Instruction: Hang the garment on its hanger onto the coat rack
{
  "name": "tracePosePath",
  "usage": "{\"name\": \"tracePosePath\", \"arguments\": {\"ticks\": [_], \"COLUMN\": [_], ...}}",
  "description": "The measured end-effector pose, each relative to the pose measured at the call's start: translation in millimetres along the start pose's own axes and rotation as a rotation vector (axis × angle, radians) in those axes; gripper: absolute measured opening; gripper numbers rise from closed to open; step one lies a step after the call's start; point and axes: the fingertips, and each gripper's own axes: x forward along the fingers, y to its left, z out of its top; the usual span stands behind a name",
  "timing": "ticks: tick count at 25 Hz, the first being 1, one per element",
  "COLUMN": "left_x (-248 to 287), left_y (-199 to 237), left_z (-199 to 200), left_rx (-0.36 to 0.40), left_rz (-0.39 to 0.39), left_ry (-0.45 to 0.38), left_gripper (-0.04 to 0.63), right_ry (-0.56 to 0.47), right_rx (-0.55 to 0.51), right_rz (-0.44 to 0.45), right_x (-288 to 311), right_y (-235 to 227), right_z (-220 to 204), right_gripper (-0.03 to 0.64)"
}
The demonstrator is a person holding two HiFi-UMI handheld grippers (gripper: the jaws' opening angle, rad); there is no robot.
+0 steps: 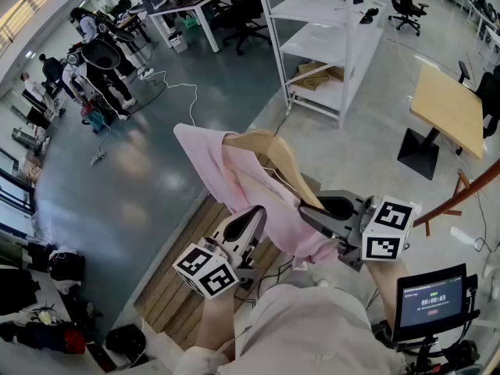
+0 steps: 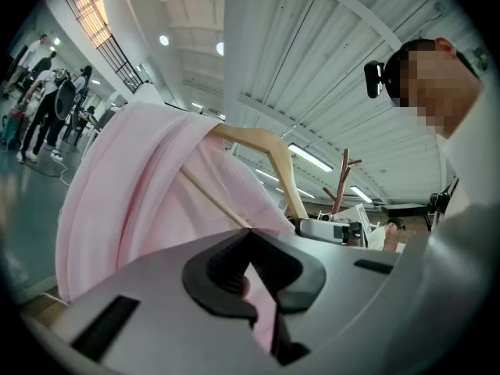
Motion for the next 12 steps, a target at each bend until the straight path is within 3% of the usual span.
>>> {"name": "tracePosePath", "arguments": {"ticks": [12], "left_x": [95], "left_y": [19], "left_z": [29], "left_rx": [0.045], "left_rz": [-0.165], "left_ry": [0.049], "left_gripper": [0.006], "right_ry": [-0.025], "right_rx": [-0.020], "right_rz": [-0.129], "right_x": [-4], "right_y": [-65], "right_z": [22], "right_gripper": [0.058]}}
